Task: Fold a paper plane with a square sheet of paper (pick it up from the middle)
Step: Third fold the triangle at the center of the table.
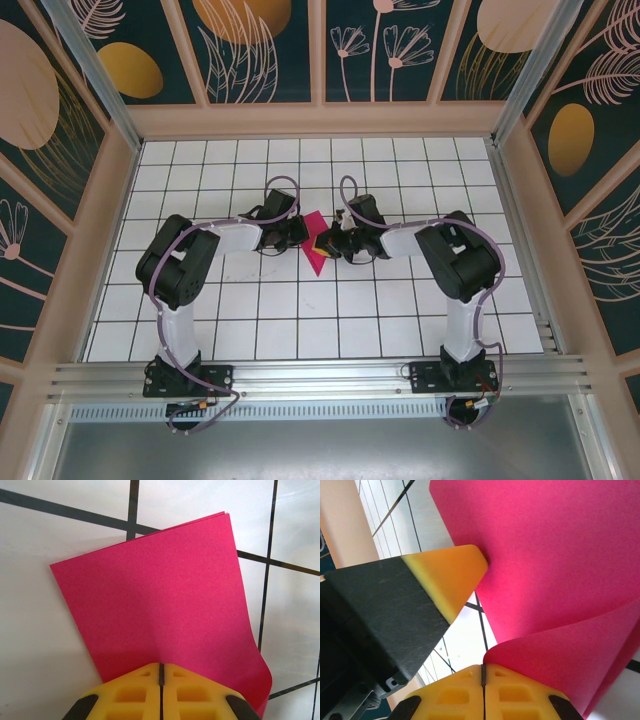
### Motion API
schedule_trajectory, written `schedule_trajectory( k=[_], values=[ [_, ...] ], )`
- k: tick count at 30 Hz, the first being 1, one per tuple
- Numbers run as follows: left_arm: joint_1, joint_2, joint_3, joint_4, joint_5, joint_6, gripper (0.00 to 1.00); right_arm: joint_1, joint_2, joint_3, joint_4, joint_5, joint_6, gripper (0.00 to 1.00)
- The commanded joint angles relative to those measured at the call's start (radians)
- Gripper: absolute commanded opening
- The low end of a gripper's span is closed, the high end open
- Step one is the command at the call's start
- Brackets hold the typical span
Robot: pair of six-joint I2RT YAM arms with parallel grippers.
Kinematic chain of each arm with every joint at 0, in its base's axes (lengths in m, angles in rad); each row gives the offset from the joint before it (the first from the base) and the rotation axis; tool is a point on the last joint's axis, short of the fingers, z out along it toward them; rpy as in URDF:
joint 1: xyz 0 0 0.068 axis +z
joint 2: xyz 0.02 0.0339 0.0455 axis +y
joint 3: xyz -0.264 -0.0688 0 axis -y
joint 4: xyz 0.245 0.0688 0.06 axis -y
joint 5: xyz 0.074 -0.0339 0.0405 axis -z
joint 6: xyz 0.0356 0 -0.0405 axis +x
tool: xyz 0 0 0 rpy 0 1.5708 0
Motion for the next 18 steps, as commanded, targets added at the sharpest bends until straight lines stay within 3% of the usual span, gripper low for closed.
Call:
schedule_trajectory(
  k=[1, 18],
  values=[
    [0.003, 0.023, 0.019, -0.049, -0.008, 0.024, 0.09, 0.010, 0.020, 0.012, 0.035, -0.021, 0.002, 0.07],
    [0.003, 0.005, 0.030, -0.054, -0.007, 0.029, 0.10, 0.010, 0.060, -0.003, 0.104, -0.018, 0.030, 0.08]
  ],
)
